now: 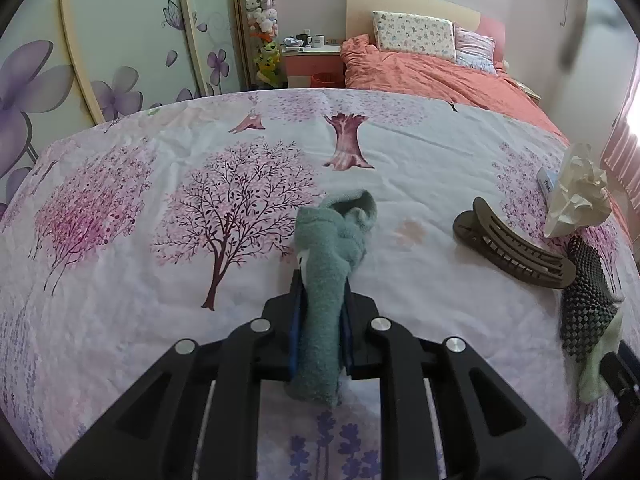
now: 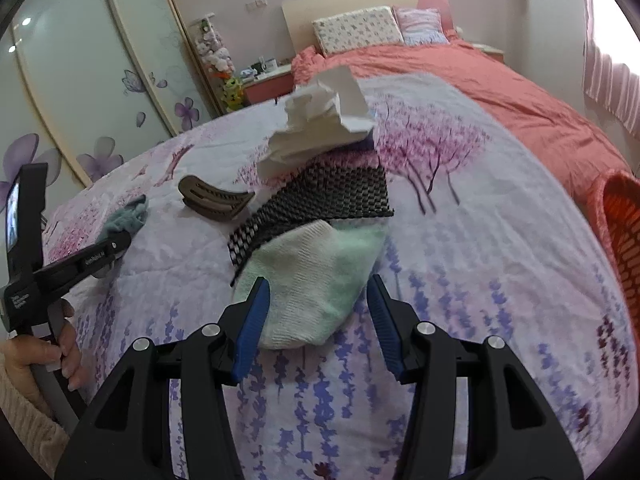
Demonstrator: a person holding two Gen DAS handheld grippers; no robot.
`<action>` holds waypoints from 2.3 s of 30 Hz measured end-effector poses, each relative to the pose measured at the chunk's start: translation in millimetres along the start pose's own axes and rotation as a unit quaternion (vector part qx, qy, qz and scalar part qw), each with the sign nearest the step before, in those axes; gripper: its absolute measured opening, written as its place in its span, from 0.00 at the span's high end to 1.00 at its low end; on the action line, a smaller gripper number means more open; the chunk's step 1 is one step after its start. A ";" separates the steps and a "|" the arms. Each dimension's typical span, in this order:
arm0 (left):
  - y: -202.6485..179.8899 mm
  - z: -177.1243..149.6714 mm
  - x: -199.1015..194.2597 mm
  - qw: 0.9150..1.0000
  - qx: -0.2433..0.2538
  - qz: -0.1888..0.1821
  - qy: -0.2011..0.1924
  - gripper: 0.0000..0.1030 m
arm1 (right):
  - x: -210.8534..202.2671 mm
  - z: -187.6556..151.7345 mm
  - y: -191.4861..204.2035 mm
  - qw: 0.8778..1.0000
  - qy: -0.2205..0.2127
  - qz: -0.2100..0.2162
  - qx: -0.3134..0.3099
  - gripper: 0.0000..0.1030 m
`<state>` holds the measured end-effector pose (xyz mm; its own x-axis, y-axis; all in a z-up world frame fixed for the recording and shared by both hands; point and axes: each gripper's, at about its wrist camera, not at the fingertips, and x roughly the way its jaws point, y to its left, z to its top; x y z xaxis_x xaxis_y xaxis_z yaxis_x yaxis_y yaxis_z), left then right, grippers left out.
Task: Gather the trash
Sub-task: 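Grasp the mint-green cloth on the bed with the right tool, then carry the sock and mint cloth over the orange basket and open both tools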
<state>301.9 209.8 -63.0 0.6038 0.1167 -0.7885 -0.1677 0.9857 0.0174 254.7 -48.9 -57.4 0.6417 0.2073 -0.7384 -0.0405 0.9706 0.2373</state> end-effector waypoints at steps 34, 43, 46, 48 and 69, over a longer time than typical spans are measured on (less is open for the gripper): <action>9.0 -3.9 -7.2 0.999 -0.022 -0.037 -0.005 0.87 | -64.6 0.7 -82.7 0.996 -0.061 -0.052 0.045 0.92; -35.3 -7.0 -53.4 0.996 0.017 -0.072 -0.046 0.88 | -105.2 4.4 -109.5 0.990 -0.115 -0.069 0.046 0.92; -58.7 -5.8 -72.5 0.994 0.033 -0.086 -0.061 0.88 | -114.9 4.2 -114.6 0.988 -0.127 -0.075 0.043 0.92; -79.2 -6.5 -88.1 0.991 0.044 -0.101 -0.073 0.88 | -123.2 3.6 -119.6 0.987 -0.136 -0.080 0.041 0.92; -291.5 -49.3 -171.8 0.932 0.180 -0.303 -0.082 0.88 | -184.4 -1.2 -206.8 0.963 -0.210 -0.146 0.089 0.92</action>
<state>208.7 -103.6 37.1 0.6188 -0.4862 -0.6170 0.4975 0.8504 -0.1712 143.8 -287.7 29.0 0.8606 -0.1753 -0.4781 0.2963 0.9360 0.1901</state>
